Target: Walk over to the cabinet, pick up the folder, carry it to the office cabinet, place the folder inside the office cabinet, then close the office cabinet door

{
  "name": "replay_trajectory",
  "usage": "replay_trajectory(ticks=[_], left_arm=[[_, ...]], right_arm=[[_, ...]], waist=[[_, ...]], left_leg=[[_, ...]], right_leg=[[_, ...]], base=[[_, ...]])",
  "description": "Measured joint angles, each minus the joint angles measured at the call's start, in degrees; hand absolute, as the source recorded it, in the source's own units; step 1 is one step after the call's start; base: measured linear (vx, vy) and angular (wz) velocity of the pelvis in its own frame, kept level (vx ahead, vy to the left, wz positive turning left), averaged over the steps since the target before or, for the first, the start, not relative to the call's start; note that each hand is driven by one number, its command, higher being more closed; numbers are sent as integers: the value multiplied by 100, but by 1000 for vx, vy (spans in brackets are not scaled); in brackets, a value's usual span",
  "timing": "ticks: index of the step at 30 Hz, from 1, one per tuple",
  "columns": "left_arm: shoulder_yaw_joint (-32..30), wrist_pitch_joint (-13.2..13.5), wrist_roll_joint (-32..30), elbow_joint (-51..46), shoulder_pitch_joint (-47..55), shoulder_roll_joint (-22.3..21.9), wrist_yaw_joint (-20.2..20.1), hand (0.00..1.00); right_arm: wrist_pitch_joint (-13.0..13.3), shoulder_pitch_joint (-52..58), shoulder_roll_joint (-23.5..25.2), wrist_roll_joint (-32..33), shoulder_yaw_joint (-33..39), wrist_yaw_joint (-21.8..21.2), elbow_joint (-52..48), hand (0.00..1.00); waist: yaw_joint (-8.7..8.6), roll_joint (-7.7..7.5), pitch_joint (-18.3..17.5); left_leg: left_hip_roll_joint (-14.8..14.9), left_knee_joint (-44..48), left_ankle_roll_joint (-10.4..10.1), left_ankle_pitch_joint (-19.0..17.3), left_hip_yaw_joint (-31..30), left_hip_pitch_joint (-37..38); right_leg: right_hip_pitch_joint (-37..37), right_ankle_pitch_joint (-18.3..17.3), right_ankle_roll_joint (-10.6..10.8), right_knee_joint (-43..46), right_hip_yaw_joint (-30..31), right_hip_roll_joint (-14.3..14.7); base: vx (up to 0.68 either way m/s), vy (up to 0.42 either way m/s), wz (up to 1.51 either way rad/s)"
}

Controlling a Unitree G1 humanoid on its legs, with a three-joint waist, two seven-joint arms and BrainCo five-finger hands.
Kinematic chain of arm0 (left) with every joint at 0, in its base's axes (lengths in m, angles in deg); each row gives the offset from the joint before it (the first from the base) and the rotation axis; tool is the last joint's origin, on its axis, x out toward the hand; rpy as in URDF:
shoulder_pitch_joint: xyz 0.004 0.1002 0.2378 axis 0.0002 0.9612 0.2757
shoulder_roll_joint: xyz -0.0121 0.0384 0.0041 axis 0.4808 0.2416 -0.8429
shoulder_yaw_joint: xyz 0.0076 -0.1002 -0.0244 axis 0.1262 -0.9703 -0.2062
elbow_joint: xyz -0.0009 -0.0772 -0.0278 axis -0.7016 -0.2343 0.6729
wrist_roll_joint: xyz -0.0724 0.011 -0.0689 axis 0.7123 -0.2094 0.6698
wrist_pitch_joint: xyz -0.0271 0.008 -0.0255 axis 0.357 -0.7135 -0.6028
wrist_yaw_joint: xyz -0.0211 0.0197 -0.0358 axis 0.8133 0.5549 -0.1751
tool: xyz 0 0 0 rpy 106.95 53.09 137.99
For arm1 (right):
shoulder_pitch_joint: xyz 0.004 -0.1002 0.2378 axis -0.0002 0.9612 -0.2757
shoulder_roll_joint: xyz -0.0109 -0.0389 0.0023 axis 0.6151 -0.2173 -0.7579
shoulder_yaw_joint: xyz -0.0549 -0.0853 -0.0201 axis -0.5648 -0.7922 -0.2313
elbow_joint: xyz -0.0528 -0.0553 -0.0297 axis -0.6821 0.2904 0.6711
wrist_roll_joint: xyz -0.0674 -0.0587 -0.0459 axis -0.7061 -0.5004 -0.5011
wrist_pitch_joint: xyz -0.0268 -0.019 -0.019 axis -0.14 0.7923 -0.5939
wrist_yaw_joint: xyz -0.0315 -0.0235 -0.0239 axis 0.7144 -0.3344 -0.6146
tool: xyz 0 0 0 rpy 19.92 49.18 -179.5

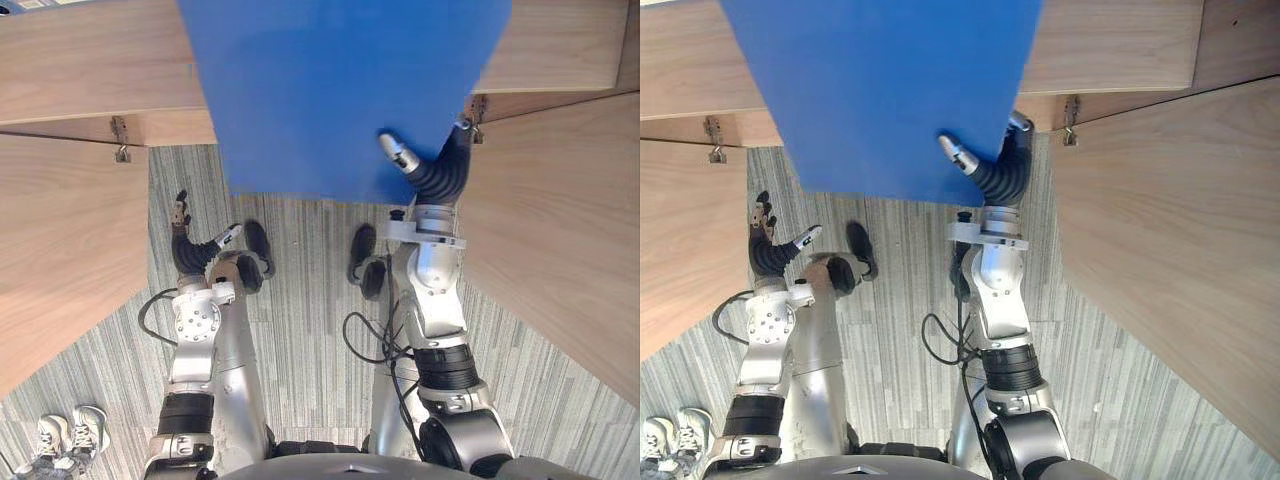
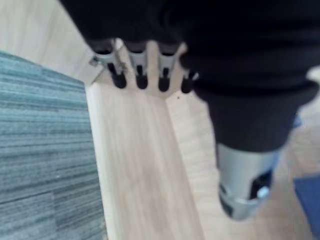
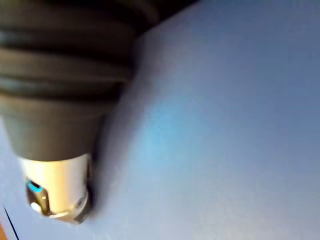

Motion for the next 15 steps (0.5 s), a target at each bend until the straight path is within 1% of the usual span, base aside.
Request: replay_trajectory(ticks=[1,5,7,8,10,12,15], left_arm=[[-8,-12,2,0,-2,1,4,0],[-46,-44,5,0,-14,4,9,0],[-46,-51,11,0,-37,5,14,0],[-46,-54,11,0,-36,5,15,0],[-62,-62,29,-1,-37,4,25,0],[-75,-94,94,0,-77,0,29,0],[-106,-148,134,0,-187,6,82,0]], right_arm=[[84,-55,20,255,74,2,-1,100],[200,-307,52,748,303,12,-1,100],[307,-529,54,1146,451,25,-1,100],[320,-585,57,1217,484,28,0,100],[382,-873,59,1622,571,95,11,100],[455,-1138,56,1863,668,206,128,100],[458,-1518,50,2276,756,298,364,100]], waist=[[-2,0,0],[-2,1,-2],[-4,-1,-6],[-3,-1,-6],[-5,0,-12],[-15,0,-12],[-3,0,-12]], left_leg=[[4,9,0,-1,-1,-27],[24,91,5,-3,-31,-140],[24,109,8,0,-31,-194],[25,117,8,0,-32,-201],[39,176,7,1,-48,-256],[45,239,8,-1,-82,-293],[84,301,8,-13,-98,-297]], right_leg=[[-24,0,-1,11,-1,0],[-117,0,-8,79,-14,10],[-182,7,-19,106,-10,8],[-192,7,-19,115,-9,8],[-243,1,-30,168,-4,18],[-263,-12,-47,229,-16,24],[-267,-23,-66,302,-22,44]], base=[[-49,-13,1],[-41,-2,-1],[-35,0,0],[-31,-2,-1],[-14,-1,-2],[0,0,0],[-43,-11,-1]])
